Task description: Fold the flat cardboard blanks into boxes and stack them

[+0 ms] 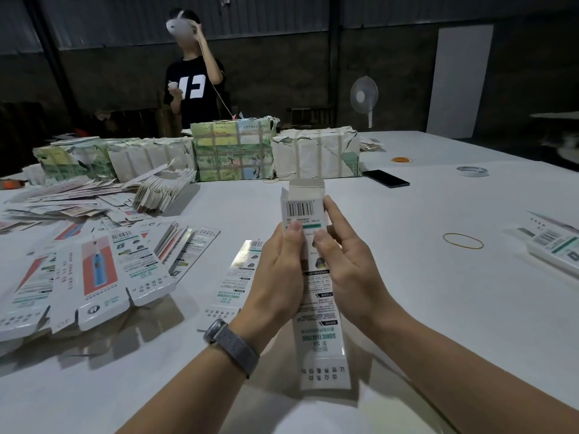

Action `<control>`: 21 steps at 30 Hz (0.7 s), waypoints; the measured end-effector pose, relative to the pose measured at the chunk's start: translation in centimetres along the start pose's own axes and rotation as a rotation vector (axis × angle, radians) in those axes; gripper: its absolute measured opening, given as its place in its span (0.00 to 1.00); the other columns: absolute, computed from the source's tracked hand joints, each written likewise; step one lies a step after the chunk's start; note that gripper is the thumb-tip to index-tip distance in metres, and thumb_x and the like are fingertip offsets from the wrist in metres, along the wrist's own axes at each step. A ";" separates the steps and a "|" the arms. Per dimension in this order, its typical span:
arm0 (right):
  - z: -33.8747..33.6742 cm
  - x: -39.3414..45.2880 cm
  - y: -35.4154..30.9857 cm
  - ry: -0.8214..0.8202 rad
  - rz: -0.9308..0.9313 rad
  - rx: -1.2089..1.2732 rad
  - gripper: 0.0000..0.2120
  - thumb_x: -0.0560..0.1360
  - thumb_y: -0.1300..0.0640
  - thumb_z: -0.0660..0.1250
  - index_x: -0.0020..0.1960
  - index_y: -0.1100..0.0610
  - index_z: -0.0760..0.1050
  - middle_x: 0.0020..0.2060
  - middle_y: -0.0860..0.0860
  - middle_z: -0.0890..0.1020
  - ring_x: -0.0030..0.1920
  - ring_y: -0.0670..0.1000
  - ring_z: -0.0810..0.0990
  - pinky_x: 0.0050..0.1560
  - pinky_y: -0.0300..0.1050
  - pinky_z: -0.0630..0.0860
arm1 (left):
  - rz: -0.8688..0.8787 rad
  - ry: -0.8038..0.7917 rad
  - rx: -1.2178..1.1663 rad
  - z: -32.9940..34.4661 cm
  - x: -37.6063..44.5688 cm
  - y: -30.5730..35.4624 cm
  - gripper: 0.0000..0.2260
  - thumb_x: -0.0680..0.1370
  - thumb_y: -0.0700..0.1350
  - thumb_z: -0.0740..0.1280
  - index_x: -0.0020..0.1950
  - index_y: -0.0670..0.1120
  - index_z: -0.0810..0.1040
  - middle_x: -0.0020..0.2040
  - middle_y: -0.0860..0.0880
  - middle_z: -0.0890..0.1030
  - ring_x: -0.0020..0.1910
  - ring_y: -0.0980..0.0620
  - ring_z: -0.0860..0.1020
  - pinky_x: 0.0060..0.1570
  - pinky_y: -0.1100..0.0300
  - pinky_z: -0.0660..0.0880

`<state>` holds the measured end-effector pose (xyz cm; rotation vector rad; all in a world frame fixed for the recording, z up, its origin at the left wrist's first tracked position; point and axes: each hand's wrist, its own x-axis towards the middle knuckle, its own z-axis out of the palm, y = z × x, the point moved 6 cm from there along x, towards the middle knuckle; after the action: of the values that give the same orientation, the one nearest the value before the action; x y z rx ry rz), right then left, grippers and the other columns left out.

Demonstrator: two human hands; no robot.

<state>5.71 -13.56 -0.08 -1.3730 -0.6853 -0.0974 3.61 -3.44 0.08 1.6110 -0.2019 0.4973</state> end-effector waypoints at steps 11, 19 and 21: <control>-0.6 -0.1 0.7 0.035 0.062 -0.008 0.21 0.84 0.56 0.59 0.71 0.35 0.64 0.63 0.45 0.81 0.58 0.50 0.83 0.56 0.51 0.82 | -0.002 -0.021 -0.075 0.2 -0.4 -0.4 0.18 0.81 0.56 0.55 0.69 0.54 0.69 0.52 0.57 0.85 0.50 0.54 0.85 0.43 0.61 0.81; -0.7 -0.3 0.5 0.023 0.084 0.026 0.19 0.82 0.53 0.59 0.71 0.38 0.65 0.53 0.48 0.84 0.50 0.53 0.86 0.47 0.48 0.83 | -0.027 -0.013 -0.157 0.1 -0.6 -0.3 0.15 0.81 0.55 0.58 0.69 0.61 0.70 0.53 0.49 0.85 0.46 0.45 0.86 0.40 0.53 0.83; -0.8 -0.4 0.4 0.023 0.088 0.046 0.21 0.77 0.50 0.60 0.70 0.39 0.66 0.52 0.52 0.84 0.49 0.55 0.86 0.48 0.52 0.83 | -0.043 -0.022 -0.153 0.0 -0.6 -0.4 0.13 0.83 0.53 0.58 0.68 0.60 0.71 0.50 0.48 0.86 0.43 0.45 0.86 0.38 0.53 0.82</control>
<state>5.92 -14.34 -0.69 -1.3538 -0.6037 -0.0264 3.22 -3.54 -0.54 1.4687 -0.2157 0.4211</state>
